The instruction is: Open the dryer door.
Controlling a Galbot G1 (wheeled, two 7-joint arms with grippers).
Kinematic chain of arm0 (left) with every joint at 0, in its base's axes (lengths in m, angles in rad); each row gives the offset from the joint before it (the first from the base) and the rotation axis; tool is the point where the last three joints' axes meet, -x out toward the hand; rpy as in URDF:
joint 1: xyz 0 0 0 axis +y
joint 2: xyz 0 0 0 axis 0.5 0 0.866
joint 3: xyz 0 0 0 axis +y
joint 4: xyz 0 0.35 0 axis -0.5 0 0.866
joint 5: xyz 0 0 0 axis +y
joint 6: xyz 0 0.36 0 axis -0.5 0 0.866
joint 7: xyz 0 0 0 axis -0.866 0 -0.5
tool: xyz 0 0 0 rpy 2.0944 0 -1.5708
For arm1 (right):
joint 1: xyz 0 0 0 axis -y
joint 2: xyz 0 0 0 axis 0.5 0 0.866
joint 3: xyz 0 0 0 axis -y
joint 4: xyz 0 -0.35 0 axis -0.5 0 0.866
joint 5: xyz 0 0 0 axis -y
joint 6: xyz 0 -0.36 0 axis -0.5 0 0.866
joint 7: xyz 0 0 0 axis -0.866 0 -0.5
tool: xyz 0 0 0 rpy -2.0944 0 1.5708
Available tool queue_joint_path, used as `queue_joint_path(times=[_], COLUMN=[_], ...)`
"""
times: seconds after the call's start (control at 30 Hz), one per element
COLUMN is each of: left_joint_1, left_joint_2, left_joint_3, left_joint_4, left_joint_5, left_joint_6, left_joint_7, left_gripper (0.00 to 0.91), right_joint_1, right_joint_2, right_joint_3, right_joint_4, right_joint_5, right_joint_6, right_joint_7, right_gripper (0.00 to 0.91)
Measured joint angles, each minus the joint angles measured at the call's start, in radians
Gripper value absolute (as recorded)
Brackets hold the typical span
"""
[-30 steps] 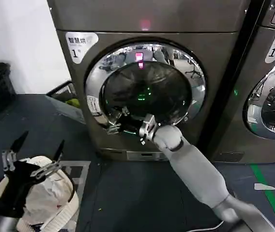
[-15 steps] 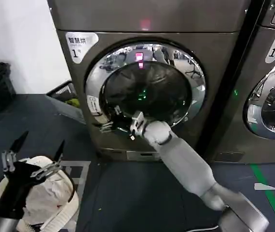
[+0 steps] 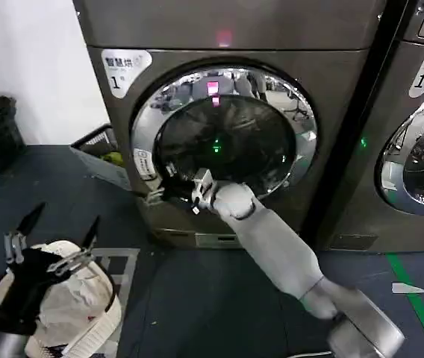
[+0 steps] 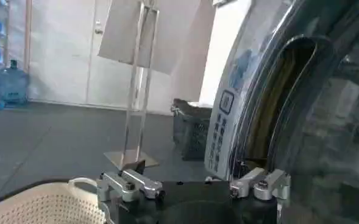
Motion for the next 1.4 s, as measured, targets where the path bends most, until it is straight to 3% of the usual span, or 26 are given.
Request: queue_joint_path(times=[0.37,0.67,1.13,1.4], left_joint_1=[-0.088,-0.168,-0.291,-0.347], left_joint_2=[0.066,0.136,0.259,0.33], left_joint_3=[-0.008,-0.016,0.001,0.025], left_joint_4=[0.09,0.176,0.344,0.427], left_joint_5=[-0.016,-0.07,-0.172,-0.218], left_joint_6=[0.072,0.179,0.14,0.137], left_joint_7=[-0.101,-0.093,0.081,0.112], left_gripper=[0.907,0.907,0.907,0.907], right_joint_1=[-0.052,-0.088,-0.139,-0.168], right_joint_2=[-0.062,-0.111,-0.192,-0.244], right_joint_3=[0.022,0.054,0.106,0.147], right_joint_4=[0.143,0.241,0.323,0.363], right_joint_5=[0.06,0.078,0.119,0.168], right_joint_6=[-0.009,0.013,0.053,0.068], right_joint_7=[-0.097,-0.197,-0.418,-0.506], right_gripper=[0.907,0.907,0.907,0.907])
